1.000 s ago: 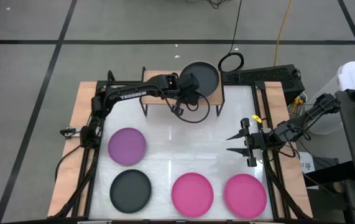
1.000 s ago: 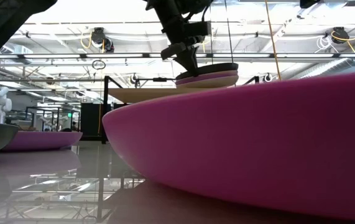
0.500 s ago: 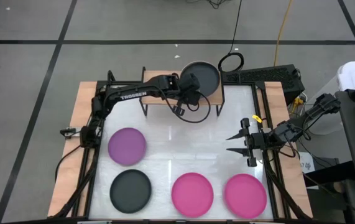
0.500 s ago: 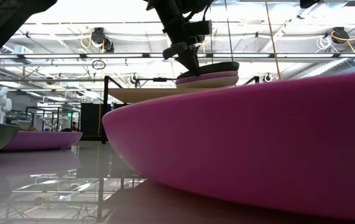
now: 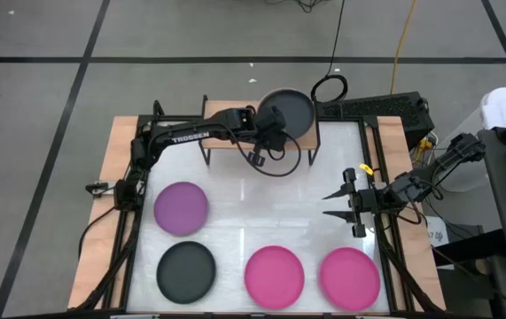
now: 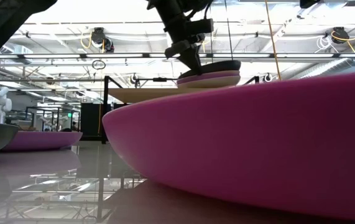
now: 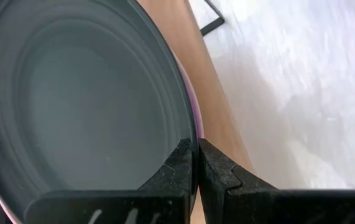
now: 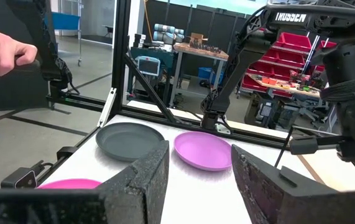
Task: Place and stack plates onto a shelf
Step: Stack the top black plate on top of the orange plate on the shelf
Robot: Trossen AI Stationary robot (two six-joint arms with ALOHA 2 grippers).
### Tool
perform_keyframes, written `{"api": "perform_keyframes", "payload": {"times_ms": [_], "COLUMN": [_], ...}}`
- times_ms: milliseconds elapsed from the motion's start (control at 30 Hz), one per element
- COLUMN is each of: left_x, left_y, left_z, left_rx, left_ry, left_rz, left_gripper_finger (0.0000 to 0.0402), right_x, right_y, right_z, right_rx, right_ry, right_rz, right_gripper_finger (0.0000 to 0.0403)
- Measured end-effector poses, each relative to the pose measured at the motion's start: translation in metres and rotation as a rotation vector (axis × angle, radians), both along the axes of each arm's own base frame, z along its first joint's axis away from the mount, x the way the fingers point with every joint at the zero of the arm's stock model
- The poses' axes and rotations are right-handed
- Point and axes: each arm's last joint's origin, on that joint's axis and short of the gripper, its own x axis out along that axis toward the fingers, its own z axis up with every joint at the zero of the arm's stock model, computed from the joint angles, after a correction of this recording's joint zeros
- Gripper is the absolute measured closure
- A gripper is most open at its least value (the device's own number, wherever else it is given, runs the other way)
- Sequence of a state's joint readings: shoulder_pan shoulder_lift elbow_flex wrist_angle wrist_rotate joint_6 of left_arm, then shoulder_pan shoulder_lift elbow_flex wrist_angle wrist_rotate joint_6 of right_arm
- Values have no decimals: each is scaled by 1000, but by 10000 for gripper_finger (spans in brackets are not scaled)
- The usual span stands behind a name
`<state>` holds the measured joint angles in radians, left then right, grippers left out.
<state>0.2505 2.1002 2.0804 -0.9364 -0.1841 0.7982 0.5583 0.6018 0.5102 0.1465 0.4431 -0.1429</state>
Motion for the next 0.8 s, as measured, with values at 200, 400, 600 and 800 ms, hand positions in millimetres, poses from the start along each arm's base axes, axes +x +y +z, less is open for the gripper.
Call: {"api": "perform_keyframes", "payload": {"times_ms": [200, 400, 600, 800], "left_x": [0, 0, 0, -1], "left_y": [0, 0, 3, 5], "left_z": [0, 0, 0, 0], "left_rx": [1, 9, 7, 64], "left_ry": [-2, 2, 2, 26], "left_rz": [-4, -15, -11, 9], "left_gripper_finger": [391, 380, 375, 367], "right_x": [0, 0, 0, 0], "right_y": [0, 0, 0, 0], "right_z": [0, 0, 0, 0], "right_rx": [0, 0, 0, 0], "right_ry": [0, 0, 0, 0], "right_rz": [0, 0, 0, 0], "right_gripper_finger": [248, 248, 248, 248]}}
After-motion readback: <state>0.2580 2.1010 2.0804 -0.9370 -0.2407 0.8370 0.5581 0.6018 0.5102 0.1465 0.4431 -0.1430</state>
